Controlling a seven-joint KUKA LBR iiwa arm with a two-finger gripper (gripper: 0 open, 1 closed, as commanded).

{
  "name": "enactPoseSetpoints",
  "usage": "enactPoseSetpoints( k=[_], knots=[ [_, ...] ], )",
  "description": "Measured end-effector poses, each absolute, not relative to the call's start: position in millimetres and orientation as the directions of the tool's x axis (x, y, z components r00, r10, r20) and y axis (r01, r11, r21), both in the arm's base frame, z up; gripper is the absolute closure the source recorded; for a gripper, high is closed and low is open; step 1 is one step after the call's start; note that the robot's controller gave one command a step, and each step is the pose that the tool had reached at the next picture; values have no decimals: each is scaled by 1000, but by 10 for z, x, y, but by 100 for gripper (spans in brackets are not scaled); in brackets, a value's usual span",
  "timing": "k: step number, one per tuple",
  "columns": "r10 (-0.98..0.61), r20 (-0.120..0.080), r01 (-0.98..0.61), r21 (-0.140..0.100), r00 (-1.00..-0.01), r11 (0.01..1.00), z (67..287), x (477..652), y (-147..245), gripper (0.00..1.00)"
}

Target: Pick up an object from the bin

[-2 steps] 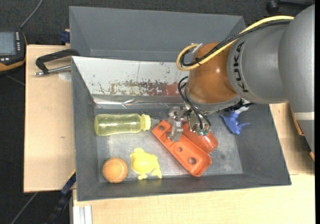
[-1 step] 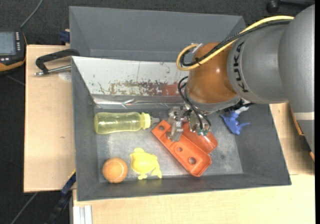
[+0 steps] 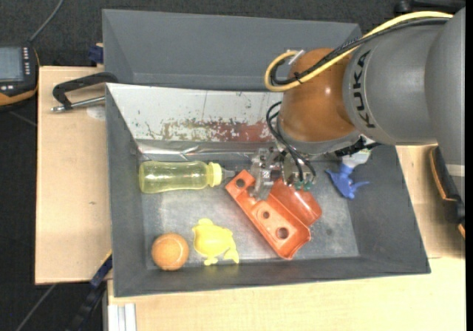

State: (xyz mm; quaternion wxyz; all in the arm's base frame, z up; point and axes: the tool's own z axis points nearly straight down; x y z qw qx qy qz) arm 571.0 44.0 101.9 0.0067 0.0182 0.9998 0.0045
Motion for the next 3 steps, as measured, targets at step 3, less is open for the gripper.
enactPoseSetpoints(
  k=[3],
  knots=[
    [25,-17,25,11,-1000,1000,2096,5685,573,100]
  ],
)
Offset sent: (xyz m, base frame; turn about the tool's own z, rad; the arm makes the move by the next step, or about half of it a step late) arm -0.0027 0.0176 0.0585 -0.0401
